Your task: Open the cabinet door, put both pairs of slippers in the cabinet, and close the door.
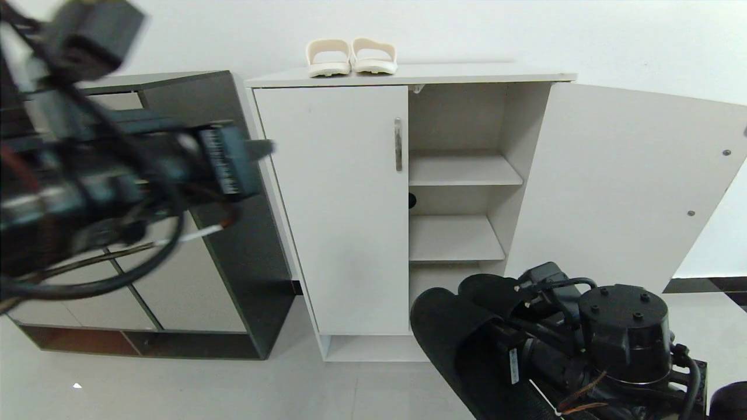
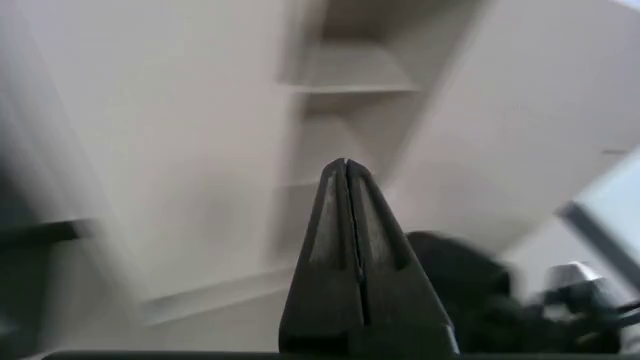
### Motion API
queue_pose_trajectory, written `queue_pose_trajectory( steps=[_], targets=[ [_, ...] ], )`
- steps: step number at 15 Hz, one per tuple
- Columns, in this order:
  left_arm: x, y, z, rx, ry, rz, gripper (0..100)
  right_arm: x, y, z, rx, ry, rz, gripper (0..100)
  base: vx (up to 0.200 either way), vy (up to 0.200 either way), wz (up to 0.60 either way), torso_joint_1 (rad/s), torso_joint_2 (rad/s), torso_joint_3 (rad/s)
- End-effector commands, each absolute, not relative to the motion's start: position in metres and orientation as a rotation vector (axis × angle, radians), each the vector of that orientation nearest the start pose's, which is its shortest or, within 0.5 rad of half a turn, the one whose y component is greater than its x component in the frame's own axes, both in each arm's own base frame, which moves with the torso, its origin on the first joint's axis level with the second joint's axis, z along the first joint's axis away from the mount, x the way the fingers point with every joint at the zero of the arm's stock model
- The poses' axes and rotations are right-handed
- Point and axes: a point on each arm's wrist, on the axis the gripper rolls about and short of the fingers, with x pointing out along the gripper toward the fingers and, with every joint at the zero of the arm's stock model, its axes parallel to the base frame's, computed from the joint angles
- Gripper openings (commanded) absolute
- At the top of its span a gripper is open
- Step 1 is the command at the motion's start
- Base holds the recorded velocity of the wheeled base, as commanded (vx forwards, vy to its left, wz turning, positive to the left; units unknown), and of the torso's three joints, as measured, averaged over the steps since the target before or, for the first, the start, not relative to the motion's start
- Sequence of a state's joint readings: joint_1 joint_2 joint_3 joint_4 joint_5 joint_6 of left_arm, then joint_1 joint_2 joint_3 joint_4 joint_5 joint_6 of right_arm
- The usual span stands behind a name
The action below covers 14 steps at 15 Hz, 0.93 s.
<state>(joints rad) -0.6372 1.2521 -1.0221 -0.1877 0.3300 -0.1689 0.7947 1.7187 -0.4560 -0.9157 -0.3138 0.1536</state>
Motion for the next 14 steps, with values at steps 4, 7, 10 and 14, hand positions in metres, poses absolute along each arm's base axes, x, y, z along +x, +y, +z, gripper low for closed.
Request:
queue_pose_trajectory(
  steps=[4,7,10,14],
  targets=[
    [-0.017,0.009,0.176,-0.035,-0.053,0.406,0,0.195,0.187,0.113,-0.045,0.347,0.443,0,0.000,0.000,0.00,0.000,0.00,0.000],
    [-0.029,0.007,0.124,-0.009,-0.068,0.299,0,0.194,0.188,0.114,-0.044,0.345,0.444,0,0.000,0.000,0.00,0.000,0.00,0.000],
    [-0.023,0.004,0.082,0.138,-0.047,0.199,0,0.194,0.188,0.113,-0.045,0.346,0.446,0,0.000,0.000,0.00,0.000,0.00,0.000],
    [-0.023,0.002,0.081,0.098,-0.048,0.079,0,0.191,0.191,0.113,-0.048,0.347,0.461,0,0.000,0.000,0.00,0.000,0.00,0.000]
  ],
)
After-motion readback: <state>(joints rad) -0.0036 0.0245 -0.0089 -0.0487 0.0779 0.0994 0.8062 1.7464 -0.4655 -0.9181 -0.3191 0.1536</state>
